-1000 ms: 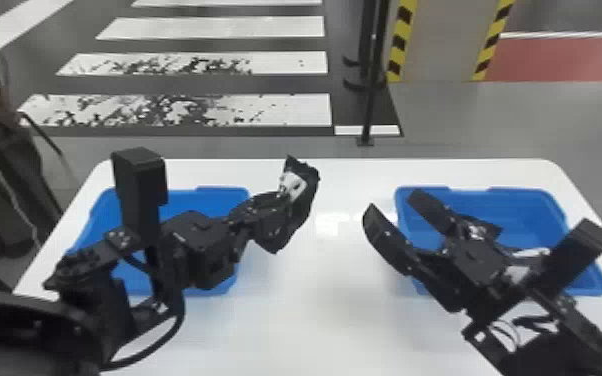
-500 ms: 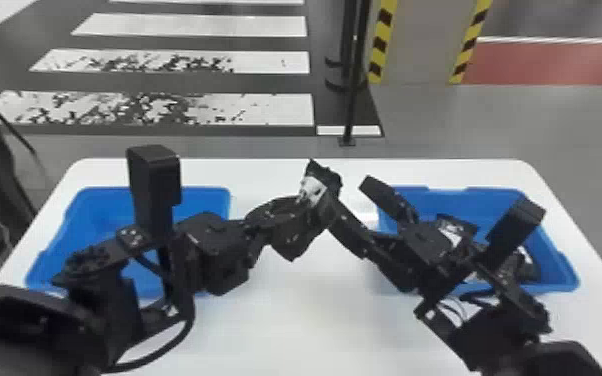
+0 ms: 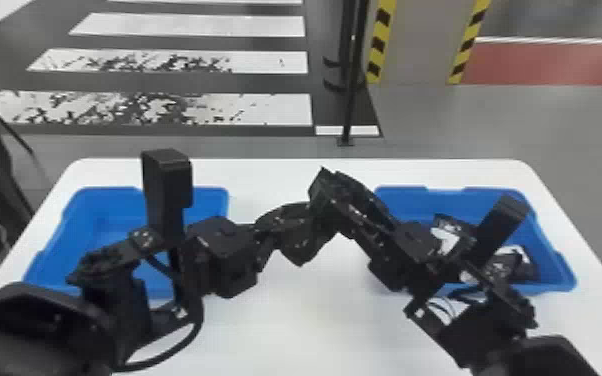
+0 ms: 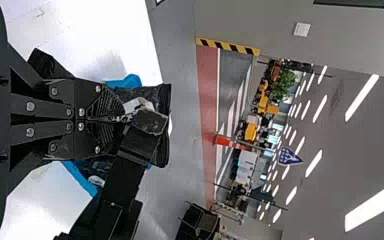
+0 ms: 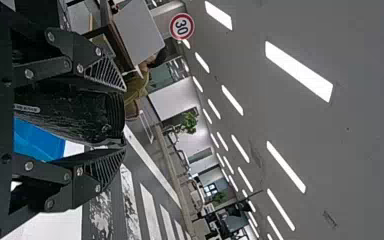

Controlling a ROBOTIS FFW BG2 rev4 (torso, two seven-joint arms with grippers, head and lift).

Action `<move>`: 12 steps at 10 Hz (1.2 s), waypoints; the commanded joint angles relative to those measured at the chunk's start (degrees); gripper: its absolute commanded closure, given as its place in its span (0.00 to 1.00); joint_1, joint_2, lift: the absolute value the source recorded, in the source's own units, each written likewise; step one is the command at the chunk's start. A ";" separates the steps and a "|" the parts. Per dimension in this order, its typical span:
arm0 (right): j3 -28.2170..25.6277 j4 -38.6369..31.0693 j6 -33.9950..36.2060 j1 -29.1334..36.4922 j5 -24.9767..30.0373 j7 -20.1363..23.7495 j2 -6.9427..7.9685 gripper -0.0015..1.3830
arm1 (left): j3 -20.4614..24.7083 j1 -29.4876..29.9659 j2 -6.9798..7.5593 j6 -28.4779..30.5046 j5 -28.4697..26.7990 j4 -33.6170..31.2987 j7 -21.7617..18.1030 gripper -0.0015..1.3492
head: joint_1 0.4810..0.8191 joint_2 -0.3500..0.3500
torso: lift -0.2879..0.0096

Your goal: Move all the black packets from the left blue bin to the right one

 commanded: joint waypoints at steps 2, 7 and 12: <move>0.32 -0.66 0.10 0.36 -0.89 0.17 0.12 0.92 | 1.01 0.35 -0.26 -2.61 0.57 0.14 0.26 0.82 | 0.63 0.48 | 0.50; -6.88 3.56 0.10 -2.87 1.17 0.17 0.21 0.92 | 7.98 8.51 -1.49 -12.17 3.19 -2.11 0.61 0.10 | 0.63 0.51 | 0.50; -18.99 17.90 -2.29 -9.20 13.17 -1.67 -0.76 0.92 | 13.00 20.74 -2.46 -16.81 9.82 -11.25 1.76 0.10 | 0.63 0.38 | 0.50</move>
